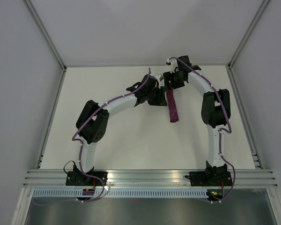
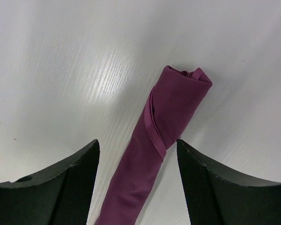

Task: Fold the napkin, place the utensils inside, and roll it up
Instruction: Roll the napkin with the utensil

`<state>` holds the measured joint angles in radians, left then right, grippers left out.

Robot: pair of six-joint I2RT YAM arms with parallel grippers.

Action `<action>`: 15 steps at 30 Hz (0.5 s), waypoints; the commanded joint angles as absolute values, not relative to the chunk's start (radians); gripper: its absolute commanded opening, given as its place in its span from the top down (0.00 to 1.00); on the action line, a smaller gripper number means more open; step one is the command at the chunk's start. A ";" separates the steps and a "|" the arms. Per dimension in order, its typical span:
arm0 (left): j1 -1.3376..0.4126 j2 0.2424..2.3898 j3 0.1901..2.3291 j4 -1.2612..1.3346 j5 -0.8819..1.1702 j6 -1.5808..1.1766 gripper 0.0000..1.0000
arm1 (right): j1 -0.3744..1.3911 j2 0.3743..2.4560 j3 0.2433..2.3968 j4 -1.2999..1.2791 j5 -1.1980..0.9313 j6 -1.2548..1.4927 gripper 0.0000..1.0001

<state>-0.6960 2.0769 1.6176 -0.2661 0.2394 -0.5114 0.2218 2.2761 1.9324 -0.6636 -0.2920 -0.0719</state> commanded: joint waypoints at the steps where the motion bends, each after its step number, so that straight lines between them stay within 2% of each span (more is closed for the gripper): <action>1: -0.677 1.977 1.588 -0.265 0.261 -0.468 0.52 | 0.193 2.163 1.976 -0.657 -0.322 -0.025 0.27; 6: -0.647 1.808 1.487 -0.273 0.244 -0.433 0.52 | 0.094 2.021 1.866 -0.638 -0.422 -0.011 0.27; 15: -0.594 1.465 1.205 -0.281 0.204 -0.385 0.50 | -0.170 1.541 1.553 -0.618 -0.524 -0.092 0.23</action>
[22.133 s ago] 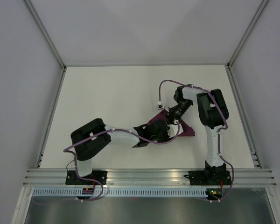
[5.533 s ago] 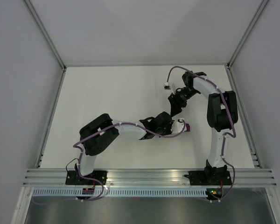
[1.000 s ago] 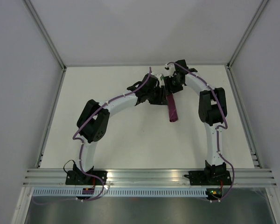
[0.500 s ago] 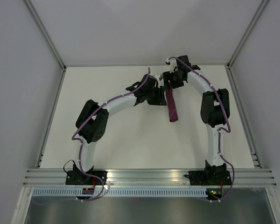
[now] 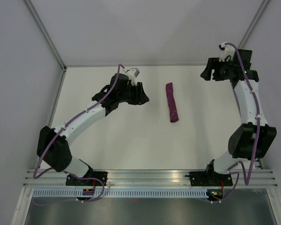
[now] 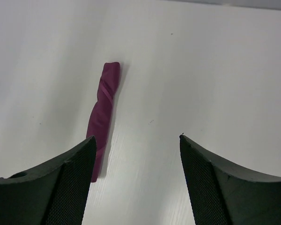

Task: Fold the napkin, place the utensils inside, and roll it up
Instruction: Roll the napkin with the utensil

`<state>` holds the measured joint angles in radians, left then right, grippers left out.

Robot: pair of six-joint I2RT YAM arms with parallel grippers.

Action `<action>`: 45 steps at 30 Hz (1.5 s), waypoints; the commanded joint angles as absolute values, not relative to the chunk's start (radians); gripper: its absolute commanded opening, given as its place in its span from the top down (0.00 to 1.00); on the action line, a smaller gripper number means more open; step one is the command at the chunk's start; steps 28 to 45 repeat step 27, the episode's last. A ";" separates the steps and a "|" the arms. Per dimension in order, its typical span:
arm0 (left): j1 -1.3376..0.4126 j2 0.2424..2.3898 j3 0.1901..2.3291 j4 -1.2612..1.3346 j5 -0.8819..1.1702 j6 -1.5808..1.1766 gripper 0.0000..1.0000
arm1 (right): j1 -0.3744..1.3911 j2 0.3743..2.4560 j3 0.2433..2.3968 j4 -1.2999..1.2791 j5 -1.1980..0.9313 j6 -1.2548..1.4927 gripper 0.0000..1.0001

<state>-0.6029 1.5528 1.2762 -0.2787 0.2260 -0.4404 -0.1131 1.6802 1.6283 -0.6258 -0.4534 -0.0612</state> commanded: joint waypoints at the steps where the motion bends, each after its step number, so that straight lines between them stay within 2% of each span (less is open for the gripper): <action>1: -0.594 1.409 1.181 -0.278 0.199 -0.384 0.50 | -0.187 1.508 1.531 -0.626 -0.531 -0.098 0.22; 6: -0.589 1.264 1.065 -0.276 0.167 -0.376 0.50 | -0.268 1.274 1.352 -0.595 -0.508 -0.107 0.21; 12: -0.586 1.140 1.037 -0.330 0.141 -0.354 0.48 | -0.270 1.057 1.126 -0.522 -0.413 -0.103 0.12; 45: -0.584 1.089 1.031 -0.356 0.170 -0.322 0.47 | -0.270 0.982 1.062 -0.503 -0.426 -0.123 0.10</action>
